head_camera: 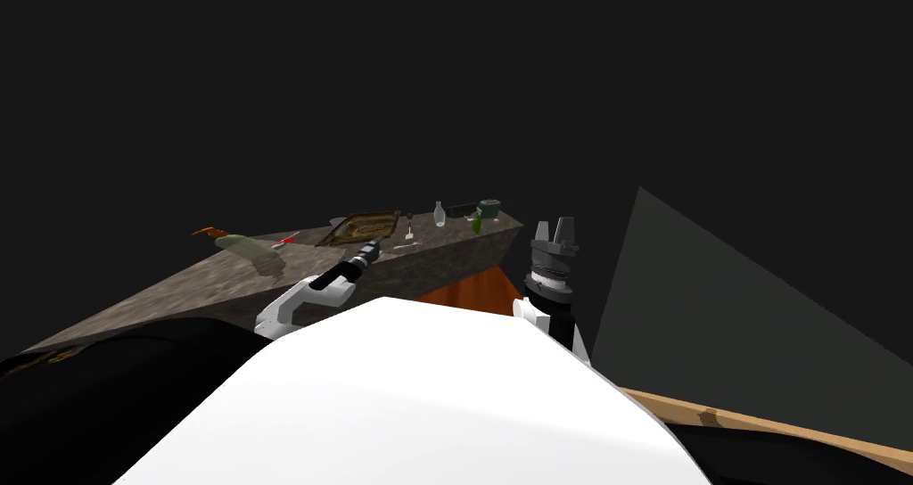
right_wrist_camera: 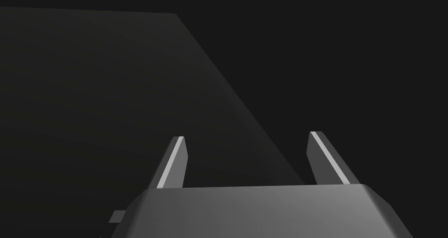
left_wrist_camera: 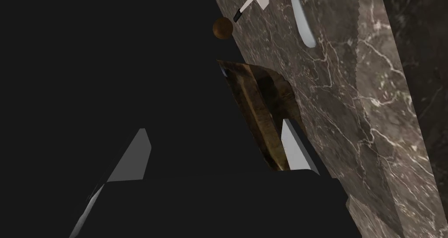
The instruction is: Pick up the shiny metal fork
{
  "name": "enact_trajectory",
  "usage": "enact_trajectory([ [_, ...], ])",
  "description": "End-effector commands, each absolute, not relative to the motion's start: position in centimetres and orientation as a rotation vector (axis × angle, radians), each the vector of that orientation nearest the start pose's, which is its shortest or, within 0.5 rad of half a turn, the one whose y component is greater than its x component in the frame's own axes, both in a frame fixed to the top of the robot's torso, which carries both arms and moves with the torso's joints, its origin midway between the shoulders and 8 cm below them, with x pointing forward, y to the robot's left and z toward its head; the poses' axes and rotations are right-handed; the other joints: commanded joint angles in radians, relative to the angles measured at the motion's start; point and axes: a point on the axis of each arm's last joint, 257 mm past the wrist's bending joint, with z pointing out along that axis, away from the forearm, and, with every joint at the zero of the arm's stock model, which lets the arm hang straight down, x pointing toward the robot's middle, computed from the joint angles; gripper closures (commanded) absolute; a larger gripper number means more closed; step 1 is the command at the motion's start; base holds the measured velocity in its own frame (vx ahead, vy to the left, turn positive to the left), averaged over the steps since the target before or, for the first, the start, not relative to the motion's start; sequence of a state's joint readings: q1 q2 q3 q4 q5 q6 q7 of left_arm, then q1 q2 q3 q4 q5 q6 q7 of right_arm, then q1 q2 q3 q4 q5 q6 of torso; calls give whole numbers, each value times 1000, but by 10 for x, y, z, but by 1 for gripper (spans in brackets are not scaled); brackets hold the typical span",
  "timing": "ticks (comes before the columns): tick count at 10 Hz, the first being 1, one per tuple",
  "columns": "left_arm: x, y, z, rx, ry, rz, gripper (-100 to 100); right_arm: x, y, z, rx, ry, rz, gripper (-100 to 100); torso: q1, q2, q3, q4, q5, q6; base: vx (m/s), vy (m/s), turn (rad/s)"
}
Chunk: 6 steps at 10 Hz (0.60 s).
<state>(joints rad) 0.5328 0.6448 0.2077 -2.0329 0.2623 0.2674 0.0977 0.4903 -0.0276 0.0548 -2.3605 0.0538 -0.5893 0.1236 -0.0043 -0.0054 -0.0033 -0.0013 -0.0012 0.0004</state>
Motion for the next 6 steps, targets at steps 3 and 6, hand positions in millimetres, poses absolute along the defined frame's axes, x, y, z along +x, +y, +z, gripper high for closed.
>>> enact_trajectory([
  [3, 383, 486, -228, -1284, 1495, -636, -100, 313, -244, 76, 427, 560, 1249, 0, -1, 0, 0, 0, 0, 0, 57, -76, 29],
  [6, 372, 521, -244, -1380, 1525, -540, -100, 313, -244, 76, 427, 560, 1249, 0, 2, 0, 0, 0, 0, 0, 72, -65, 42],
])
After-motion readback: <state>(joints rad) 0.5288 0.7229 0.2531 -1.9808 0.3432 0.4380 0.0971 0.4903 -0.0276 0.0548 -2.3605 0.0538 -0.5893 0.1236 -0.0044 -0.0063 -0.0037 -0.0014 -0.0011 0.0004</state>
